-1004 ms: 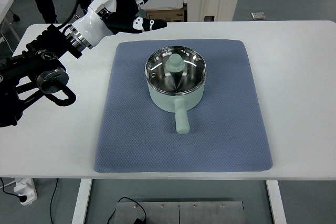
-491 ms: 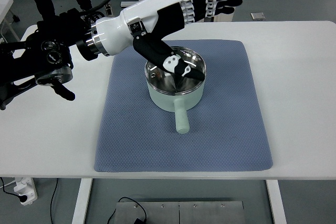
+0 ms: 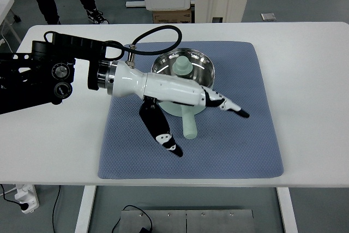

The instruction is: Rotate green pot handle

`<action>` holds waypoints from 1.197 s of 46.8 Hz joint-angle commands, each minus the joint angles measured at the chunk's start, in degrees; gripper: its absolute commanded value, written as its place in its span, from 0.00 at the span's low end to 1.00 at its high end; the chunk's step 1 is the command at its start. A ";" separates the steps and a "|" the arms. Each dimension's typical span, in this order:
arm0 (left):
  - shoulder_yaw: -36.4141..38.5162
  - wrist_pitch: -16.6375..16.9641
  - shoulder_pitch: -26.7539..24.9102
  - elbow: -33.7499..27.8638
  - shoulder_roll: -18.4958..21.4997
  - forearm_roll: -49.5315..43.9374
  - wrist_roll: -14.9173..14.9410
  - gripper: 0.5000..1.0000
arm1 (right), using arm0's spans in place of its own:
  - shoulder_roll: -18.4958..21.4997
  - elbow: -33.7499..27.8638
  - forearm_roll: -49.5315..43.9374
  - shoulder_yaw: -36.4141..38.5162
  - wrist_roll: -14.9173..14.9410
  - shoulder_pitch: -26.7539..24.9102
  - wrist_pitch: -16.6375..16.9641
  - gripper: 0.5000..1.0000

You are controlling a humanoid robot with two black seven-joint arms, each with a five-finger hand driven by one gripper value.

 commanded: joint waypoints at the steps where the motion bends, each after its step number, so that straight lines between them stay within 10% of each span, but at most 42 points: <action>1: -0.05 -3.58 0.18 0.24 -0.63 2.04 0.00 1.00 | 0.00 -0.04 -0.01 -0.03 0.00 -0.01 0.00 1.00; 56: -0.14 -14.58 -5.54 10.61 -16.01 7.92 3.54 1.00 | 0.00 0.05 -0.01 0.06 0.00 -0.01 0.00 1.00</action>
